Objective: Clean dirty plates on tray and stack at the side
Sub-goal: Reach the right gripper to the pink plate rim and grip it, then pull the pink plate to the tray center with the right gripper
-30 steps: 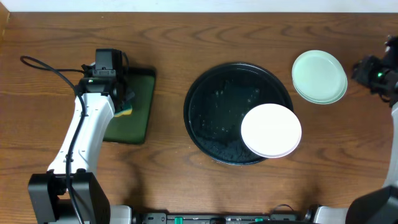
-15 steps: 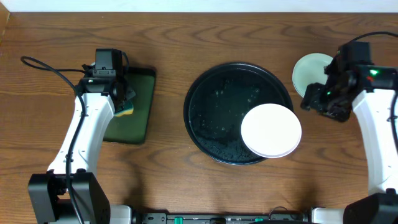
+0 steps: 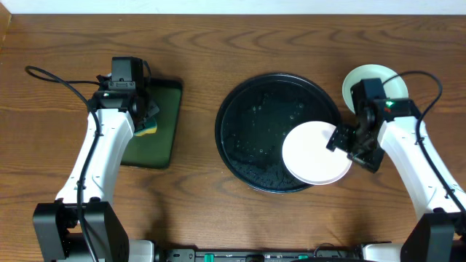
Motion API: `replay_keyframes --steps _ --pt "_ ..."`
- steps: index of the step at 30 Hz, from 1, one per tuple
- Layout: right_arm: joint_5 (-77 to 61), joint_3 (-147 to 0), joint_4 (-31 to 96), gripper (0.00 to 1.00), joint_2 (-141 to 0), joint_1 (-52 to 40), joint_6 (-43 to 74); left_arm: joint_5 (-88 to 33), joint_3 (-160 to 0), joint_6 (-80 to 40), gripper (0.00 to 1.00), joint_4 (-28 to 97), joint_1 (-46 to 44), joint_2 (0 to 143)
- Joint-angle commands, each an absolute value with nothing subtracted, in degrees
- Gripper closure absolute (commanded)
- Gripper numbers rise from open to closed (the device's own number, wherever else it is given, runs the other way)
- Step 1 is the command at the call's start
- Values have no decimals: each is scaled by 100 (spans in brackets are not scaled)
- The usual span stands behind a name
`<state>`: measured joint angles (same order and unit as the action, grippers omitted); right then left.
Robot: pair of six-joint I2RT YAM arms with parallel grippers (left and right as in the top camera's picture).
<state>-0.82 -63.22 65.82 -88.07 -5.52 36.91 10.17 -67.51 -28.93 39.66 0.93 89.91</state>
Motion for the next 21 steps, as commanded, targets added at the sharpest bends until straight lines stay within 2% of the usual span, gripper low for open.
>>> replay_keyframes --steps 1,2,3,12,16,17,20,21 --pt "-388 -6064 6455 37 -8807 -591 3972 1002 -6731 -2969 93 3959 110 8965" --pt "-432 -5979 6420 48 -8807 -600 4080 1002 -6731 -2969 93 3957 110 8965" --pt "-460 -5885 6375 51 -8807 -615 4224 1002 -6731 -2969 93 3957 110 8965" --pt "-456 -5155 5774 48 -8807 -910 4779 1000 -6731 -2969 92 3948 110 8965" --pt "-342 -5009 5603 54 -8807 -917 4801 1000 -6731 -2969 92 3944 110 8965" --pt "-279 -4991 5583 58 -8807 -917 4801 1000 -6731 -2969 92 3944 110 8965" --pt "-119 -4991 5518 84 -8807 -915 4821 1000 -6731 -2969 92 3940 110 8965" --pt "-121 -4991 5474 88 -8807 -915 4821 1000 -6731 -2969 92 3938 110 8965"
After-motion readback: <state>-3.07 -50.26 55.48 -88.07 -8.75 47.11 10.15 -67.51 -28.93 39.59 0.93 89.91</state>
